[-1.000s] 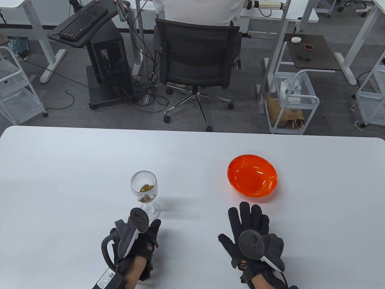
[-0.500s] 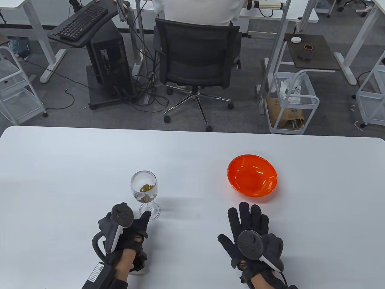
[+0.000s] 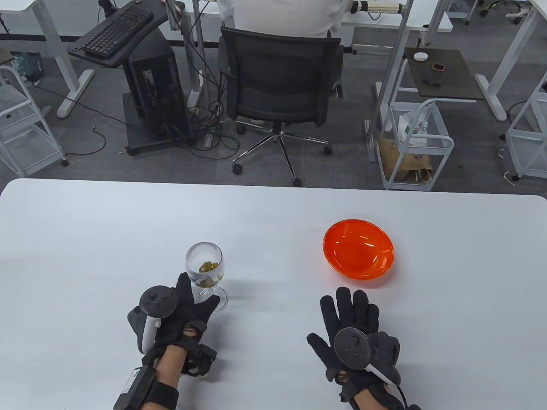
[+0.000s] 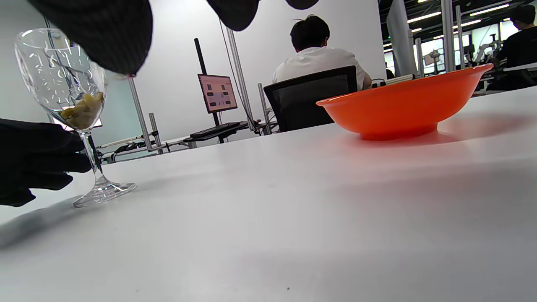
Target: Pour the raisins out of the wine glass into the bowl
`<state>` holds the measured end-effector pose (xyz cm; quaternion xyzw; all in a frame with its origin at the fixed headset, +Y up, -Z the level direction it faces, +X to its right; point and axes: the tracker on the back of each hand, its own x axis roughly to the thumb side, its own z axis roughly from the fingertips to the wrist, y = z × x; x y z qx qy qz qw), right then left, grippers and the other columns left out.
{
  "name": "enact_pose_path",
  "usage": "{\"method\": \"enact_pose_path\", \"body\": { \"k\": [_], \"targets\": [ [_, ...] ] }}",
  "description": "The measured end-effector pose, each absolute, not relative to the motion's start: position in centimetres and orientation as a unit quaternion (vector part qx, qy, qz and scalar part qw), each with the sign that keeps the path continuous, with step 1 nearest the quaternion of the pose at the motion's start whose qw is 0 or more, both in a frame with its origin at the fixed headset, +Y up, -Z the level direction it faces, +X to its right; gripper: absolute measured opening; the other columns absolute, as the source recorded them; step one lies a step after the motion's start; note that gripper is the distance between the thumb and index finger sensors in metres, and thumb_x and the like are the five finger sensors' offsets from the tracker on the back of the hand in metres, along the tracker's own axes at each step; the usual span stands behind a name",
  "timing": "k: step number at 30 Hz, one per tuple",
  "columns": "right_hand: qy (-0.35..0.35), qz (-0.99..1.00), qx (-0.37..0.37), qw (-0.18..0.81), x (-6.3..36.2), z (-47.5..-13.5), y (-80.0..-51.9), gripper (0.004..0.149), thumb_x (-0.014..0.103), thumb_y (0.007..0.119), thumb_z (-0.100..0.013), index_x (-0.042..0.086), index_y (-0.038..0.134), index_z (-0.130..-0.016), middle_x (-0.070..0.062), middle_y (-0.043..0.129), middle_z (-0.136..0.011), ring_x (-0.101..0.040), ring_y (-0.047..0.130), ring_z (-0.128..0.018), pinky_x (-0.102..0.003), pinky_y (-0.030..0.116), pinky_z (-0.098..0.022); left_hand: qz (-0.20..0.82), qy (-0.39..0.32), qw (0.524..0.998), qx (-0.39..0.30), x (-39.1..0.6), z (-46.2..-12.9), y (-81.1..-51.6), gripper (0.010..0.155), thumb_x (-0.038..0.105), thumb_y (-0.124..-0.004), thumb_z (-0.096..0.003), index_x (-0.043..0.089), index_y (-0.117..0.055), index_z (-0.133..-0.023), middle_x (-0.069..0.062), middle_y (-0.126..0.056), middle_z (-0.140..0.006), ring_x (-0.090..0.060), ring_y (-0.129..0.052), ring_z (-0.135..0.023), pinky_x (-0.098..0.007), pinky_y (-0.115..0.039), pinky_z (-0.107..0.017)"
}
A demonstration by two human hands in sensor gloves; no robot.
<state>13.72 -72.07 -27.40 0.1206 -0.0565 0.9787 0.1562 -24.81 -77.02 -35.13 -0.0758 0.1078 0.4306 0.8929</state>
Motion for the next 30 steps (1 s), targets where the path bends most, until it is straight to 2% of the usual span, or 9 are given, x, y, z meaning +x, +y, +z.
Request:
{"method": "enact_pose_path", "body": {
  "k": [7, 11, 16, 30],
  "targets": [
    [-0.062, 0.978, 0.128, 0.15, 13.2, -27.3, -72.0, 0.079, 0.054, 0.076, -0.052, 0.016, 0.038, -0.11, -0.026, 0.018, -0.118, -0.063, 0.009, -0.098, -0.072, 0.008, -0.068, 0.444, 0.076, 0.888, -0.093, -24.5, -35.4, -77.2, 0.099, 0.049, -0.088, -0.0414, 0.028, -0.02, -0.109, 0.0, -0.035, -0.125, -0.038, -0.022, -0.114, -0.063, -0.016, -0.075],
    [-0.061, 0.978, 0.131, 0.148, 13.2, -27.3, -72.0, 0.079, 0.054, 0.076, -0.052, 0.016, 0.039, -0.11, -0.026, 0.019, -0.118, -0.063, 0.009, -0.098, -0.072, 0.008, -0.068, 0.474, 0.072, 0.872, -0.098, -24.4, -35.7, -77.4, 0.098, 0.047, -0.089, -0.0413, 0.028, -0.021, -0.109, 0.0, -0.038, -0.125, -0.038, -0.023, -0.114, -0.063, -0.016, -0.075],
    [-0.059, 0.978, 0.136, 0.145, 12.9, -27.2, -72.0, 0.079, 0.054, 0.076, -0.052, 0.015, 0.038, -0.11, -0.026, 0.02, -0.118, -0.063, 0.008, -0.098, -0.072, 0.008, -0.068, 0.471, 0.052, 0.875, -0.103, -23.8, -35.7, -77.6, 0.098, 0.048, -0.089, -0.0414, 0.028, -0.021, -0.109, 0.001, -0.041, -0.125, -0.037, -0.025, -0.114, -0.063, -0.016, -0.076],
    [-0.055, 0.978, 0.139, 0.143, 12.7, -27.2, -72.1, 0.079, 0.053, 0.076, -0.052, 0.015, 0.039, -0.11, -0.026, 0.021, -0.118, -0.063, 0.008, -0.098, -0.072, 0.007, -0.068, 0.464, 0.066, 0.878, -0.096, -23.2, -35.7, -77.6, 0.09, 0.047, -0.085, -0.0432, 0.029, -0.028, -0.11, 0.003, -0.057, -0.119, -0.033, -0.04, -0.114, -0.063, -0.019, -0.076]
  ]
}}
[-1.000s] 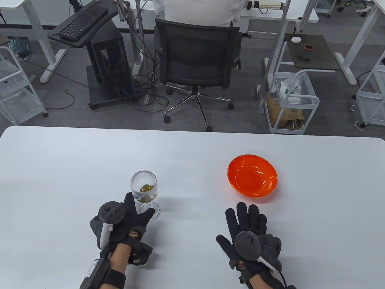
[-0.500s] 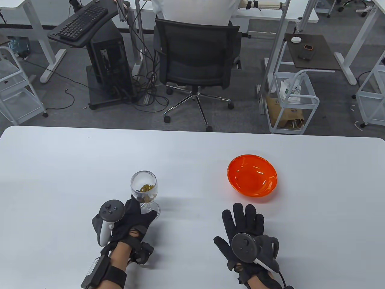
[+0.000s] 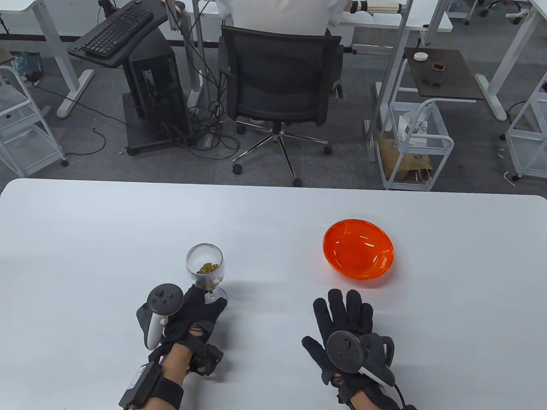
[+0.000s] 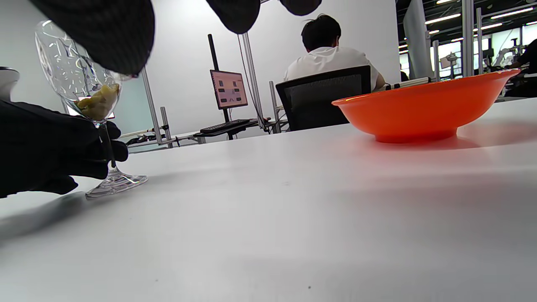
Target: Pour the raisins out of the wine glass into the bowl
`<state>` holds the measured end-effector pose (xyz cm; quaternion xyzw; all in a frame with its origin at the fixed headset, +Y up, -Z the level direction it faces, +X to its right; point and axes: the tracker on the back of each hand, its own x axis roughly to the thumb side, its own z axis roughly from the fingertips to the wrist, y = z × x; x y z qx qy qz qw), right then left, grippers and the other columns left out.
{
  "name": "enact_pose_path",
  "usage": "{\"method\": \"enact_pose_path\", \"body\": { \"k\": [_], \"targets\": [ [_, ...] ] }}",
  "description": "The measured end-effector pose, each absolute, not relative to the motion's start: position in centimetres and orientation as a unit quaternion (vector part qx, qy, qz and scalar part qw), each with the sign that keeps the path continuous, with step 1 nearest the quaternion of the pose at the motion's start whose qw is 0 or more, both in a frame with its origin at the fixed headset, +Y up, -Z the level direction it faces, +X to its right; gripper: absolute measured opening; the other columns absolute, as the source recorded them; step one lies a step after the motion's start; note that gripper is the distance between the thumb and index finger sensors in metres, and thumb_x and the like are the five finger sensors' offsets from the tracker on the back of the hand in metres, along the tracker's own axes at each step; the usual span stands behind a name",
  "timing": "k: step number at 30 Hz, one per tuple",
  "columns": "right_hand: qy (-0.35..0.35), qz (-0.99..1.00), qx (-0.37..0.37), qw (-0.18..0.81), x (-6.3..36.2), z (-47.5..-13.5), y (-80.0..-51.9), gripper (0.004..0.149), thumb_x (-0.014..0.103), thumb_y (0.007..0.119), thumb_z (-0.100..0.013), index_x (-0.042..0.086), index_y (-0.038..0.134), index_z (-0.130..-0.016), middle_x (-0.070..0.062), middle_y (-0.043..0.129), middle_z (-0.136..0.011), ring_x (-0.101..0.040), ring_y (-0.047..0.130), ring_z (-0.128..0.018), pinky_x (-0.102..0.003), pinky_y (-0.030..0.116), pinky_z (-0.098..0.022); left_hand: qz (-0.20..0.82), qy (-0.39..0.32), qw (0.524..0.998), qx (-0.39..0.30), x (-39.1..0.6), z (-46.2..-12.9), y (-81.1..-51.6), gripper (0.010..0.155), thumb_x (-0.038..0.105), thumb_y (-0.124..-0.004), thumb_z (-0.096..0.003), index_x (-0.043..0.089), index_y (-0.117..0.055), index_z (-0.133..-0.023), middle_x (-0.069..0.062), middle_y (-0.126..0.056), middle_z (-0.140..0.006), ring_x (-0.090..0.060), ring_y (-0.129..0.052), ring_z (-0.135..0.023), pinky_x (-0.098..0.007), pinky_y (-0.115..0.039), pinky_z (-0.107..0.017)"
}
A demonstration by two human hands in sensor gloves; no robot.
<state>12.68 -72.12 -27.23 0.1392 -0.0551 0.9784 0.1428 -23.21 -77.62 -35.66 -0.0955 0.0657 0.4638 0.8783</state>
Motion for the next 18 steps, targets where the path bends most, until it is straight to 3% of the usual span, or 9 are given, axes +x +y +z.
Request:
{"method": "enact_pose_path", "body": {
  "k": [6, 11, 18],
  "targets": [
    [-0.056, 0.978, 0.139, 0.142, 12.67, -27.21, -72.15, 0.079, 0.053, 0.076, -0.052, 0.015, 0.039, -0.11, -0.026, 0.021, -0.118, -0.063, 0.008, -0.098, -0.072, 0.007, -0.068, 0.449, 0.097, 0.885, -0.07, -23.43, -35.41, -77.44, 0.071, 0.042, -0.083, -0.0444, 0.033, -0.051, -0.107, 0.005, -0.078, -0.107, -0.031, -0.056, -0.11, -0.062, -0.026, -0.077],
    [-0.049, 0.979, 0.138, 0.144, 12.71, -27.33, -72.27, 0.079, 0.053, 0.076, -0.052, 0.015, 0.039, -0.11, -0.026, 0.021, -0.118, -0.063, 0.008, -0.098, -0.072, 0.007, -0.068, 0.45, 0.107, 0.884, -0.065, -23.58, -35.34, -77.45, 0.051, 0.04, -0.083, -0.0444, 0.039, -0.077, -0.095, 0.006, -0.087, -0.1, -0.03, -0.062, -0.107, -0.062, -0.028, -0.076],
    [-0.043, 0.978, 0.142, 0.146, 12.65, -27.32, -72.3, 0.078, 0.053, 0.076, -0.052, 0.015, 0.04, -0.11, -0.026, 0.022, -0.118, -0.063, 0.008, -0.098, -0.072, 0.007, -0.068, 0.442, 0.123, 0.887, -0.056, -23.53, -35.06, -77.53, 0.048, 0.042, -0.083, -0.0432, 0.042, -0.081, -0.092, 0.005, -0.09, -0.099, -0.031, -0.066, -0.105, -0.062, -0.031, -0.076]
  ]
}}
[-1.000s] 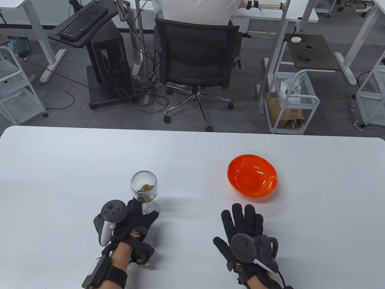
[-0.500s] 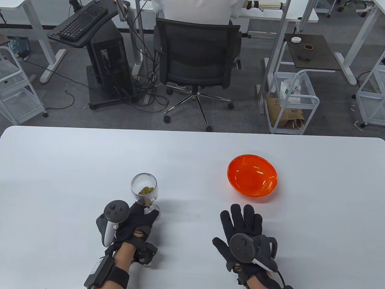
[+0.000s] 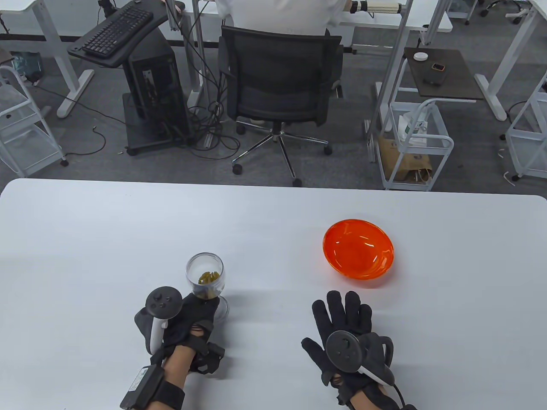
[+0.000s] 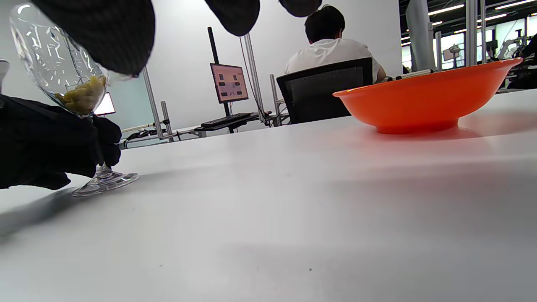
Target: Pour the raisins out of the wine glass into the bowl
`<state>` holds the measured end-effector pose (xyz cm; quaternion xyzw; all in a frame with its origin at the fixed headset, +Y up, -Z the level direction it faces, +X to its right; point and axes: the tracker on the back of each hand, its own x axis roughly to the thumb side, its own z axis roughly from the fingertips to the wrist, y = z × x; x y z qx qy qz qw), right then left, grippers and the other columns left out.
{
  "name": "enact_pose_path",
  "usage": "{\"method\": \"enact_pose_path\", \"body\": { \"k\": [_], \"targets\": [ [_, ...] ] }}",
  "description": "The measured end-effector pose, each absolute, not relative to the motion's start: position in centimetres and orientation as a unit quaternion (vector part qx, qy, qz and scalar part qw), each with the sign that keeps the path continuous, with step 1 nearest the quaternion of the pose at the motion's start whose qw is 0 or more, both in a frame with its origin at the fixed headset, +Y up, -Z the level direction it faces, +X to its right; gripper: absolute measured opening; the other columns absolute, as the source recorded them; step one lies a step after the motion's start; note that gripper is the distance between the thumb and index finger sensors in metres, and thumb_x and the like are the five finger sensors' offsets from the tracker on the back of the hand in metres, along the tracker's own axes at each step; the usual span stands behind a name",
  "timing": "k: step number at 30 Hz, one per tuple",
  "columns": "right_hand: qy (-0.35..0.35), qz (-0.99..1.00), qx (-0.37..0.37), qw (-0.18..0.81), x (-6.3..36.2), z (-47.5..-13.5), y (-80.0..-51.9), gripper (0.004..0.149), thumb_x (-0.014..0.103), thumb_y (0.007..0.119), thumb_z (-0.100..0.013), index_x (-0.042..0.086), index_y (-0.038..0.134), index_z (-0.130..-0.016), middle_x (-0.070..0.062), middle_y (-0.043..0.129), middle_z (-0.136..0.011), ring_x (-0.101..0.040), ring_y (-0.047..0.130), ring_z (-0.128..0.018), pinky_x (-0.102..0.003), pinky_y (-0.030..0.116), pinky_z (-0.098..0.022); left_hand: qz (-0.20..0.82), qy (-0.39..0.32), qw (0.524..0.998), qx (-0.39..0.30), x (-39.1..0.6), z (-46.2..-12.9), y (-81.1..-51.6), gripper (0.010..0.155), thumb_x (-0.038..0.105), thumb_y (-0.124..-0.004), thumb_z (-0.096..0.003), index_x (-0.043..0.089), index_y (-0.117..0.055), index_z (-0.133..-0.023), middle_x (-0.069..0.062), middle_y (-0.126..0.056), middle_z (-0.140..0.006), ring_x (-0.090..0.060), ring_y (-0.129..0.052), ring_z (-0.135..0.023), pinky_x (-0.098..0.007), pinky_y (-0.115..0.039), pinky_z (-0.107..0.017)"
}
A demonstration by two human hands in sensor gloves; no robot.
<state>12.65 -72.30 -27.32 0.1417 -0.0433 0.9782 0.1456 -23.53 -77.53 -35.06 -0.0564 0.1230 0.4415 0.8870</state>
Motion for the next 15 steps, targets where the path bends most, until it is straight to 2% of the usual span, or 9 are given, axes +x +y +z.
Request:
{"method": "enact_pose_path", "body": {
  "k": [15],
  "targets": [
    [-0.036, 0.975, 0.135, 0.17, 13.28, -27.37, -72.34, 0.078, 0.053, 0.076, -0.052, 0.015, 0.04, -0.11, -0.027, 0.022, -0.118, -0.063, 0.009, -0.098, -0.072, 0.008, -0.068, 0.462, 0.129, 0.876, -0.057, -23.34, -34.48, -77.66, 0.048, 0.04, -0.084, -0.0416, 0.044, -0.084, -0.089, 0.008, -0.093, -0.097, -0.027, -0.074, -0.102, -0.059, -0.036, -0.077]
  ]
}}
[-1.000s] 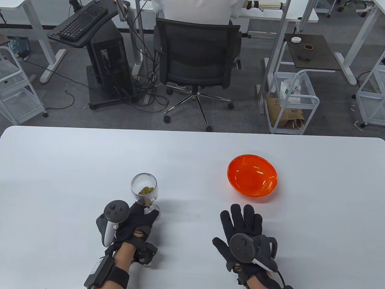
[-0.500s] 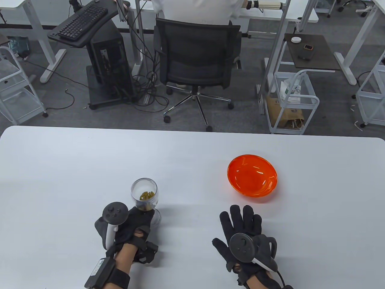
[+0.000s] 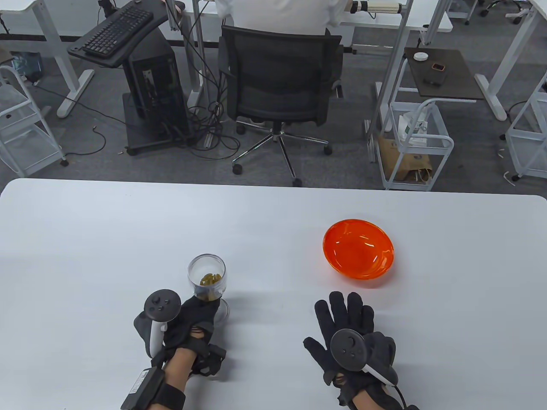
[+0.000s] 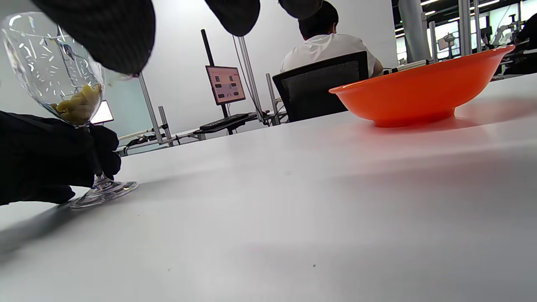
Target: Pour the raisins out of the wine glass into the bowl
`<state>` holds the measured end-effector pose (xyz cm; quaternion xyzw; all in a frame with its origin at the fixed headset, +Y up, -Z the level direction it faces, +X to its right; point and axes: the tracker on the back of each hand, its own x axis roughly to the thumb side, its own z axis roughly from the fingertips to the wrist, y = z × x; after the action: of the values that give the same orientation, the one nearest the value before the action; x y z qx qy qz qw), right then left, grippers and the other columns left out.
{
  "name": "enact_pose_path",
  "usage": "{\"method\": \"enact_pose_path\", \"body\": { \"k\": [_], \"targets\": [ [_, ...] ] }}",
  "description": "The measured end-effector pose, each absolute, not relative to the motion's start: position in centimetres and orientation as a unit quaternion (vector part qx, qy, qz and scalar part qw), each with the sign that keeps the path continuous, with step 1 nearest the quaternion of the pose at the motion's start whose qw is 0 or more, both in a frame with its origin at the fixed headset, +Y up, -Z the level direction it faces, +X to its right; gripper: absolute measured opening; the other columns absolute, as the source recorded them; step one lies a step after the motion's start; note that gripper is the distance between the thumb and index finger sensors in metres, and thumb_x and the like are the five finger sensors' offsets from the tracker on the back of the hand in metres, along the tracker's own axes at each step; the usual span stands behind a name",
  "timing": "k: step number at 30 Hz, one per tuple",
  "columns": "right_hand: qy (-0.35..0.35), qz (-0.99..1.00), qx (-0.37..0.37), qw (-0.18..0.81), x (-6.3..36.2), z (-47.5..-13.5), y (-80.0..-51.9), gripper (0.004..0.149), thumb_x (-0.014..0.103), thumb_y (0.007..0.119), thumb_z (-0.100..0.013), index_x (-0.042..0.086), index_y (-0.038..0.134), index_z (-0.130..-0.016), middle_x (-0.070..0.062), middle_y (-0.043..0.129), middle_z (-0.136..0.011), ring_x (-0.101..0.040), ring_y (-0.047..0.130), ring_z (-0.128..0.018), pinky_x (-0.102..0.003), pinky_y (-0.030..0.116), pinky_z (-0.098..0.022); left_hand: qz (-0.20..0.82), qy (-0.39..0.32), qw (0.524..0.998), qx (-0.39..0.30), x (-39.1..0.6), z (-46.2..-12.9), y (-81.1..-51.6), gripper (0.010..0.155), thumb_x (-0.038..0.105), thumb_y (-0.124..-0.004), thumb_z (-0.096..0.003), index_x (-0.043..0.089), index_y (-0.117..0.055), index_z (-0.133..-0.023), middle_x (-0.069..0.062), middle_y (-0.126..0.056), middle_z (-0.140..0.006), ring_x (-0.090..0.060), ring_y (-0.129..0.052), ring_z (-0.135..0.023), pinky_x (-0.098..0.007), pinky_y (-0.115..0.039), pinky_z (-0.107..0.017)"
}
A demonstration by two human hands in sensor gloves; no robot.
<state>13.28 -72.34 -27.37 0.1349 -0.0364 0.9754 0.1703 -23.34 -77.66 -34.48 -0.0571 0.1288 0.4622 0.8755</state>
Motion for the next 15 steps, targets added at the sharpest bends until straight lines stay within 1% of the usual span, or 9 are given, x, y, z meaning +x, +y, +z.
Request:
{"method": "enact_pose_path", "body": {
  "k": [8, 15],
  "targets": [
    [-0.043, 0.969, 0.138, 0.198, 13.4, -27.3, -72.3, 0.079, 0.053, 0.076, -0.052, 0.014, 0.039, -0.11, -0.026, 0.023, -0.118, -0.063, 0.011, -0.099, -0.072, 0.009, -0.068, 0.482, 0.114, 0.868, -0.049, -22.6, -34.0, -77.3, 0.048, 0.04, -0.084, -0.0416, 0.044, -0.085, -0.089, 0.008, -0.094, -0.096, -0.026, -0.074, -0.102, -0.06, -0.038, -0.077],
    [-0.036, 0.95, 0.135, 0.279, 13.8, -27.4, -72.6, 0.08, 0.054, 0.075, -0.052, 0.014, 0.037, -0.11, -0.027, 0.023, -0.118, -0.063, 0.013, -0.099, -0.073, 0.012, -0.068, 0.49, 0.085, 0.866, -0.045, -20.9, -33.4, -76.4, 0.048, 0.04, -0.085, -0.0412, 0.042, -0.085, -0.089, 0.007, -0.095, -0.094, -0.025, -0.077, -0.101, -0.06, -0.04, -0.077]
  ]
}}
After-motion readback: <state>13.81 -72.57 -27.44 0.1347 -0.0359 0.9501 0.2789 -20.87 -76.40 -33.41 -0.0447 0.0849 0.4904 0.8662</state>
